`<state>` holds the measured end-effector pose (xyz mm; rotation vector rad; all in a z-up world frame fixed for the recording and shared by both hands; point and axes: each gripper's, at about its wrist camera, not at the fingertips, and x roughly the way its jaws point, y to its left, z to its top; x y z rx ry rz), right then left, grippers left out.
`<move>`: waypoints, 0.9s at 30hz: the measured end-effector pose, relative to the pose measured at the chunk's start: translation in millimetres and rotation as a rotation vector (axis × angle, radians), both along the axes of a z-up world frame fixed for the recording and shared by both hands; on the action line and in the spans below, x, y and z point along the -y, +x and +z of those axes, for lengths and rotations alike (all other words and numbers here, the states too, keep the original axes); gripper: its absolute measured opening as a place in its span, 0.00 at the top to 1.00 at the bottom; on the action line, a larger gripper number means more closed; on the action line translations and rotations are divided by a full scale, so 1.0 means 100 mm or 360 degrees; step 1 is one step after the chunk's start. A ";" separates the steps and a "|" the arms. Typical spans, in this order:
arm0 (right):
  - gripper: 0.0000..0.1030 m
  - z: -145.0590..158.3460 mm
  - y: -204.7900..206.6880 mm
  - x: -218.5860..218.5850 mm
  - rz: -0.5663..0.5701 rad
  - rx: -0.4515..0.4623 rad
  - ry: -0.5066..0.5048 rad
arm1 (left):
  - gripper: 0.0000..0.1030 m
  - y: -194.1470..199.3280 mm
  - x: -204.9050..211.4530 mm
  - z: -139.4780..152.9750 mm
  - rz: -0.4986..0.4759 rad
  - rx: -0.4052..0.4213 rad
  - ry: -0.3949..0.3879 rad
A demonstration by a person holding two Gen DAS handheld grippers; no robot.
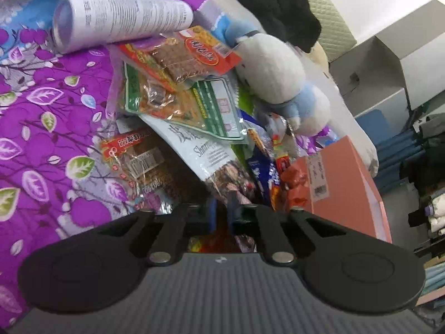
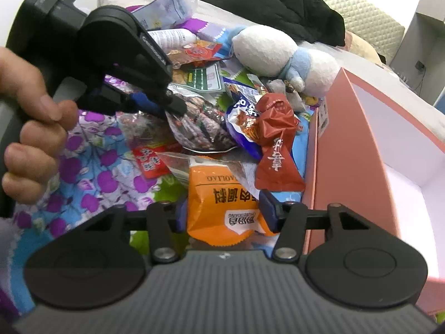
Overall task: Organize snacks
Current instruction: 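Reach the left tool to the white shrimp bag while the right tool reaches the orange bread packet, then close the left gripper on the shrimp bag while the right gripper grasps the orange packet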
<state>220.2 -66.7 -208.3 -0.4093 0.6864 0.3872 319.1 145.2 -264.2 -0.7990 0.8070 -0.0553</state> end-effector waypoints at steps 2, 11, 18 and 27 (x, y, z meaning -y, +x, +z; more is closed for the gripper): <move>0.51 0.03 -0.08 0.02 0.0000 -0.0003 0.0002 | 0.94 -0.10 0.00 0.06 -0.0015 0.0011 0.0003; 0.57 0.10 -0.50 0.12 0.0008 -0.0007 -0.0010 | 0.95 -0.71 -0.01 0.30 -0.0036 0.0044 0.0045; 0.58 0.14 -0.81 0.21 -0.0053 0.0006 -0.0028 | 0.96 -1.22 -0.04 0.50 -0.0075 0.0028 0.0042; 0.59 0.13 -1.01 0.23 -0.0140 0.0025 -0.0013 | 0.97 -1.78 -0.20 0.53 -0.0077 -0.0131 0.0020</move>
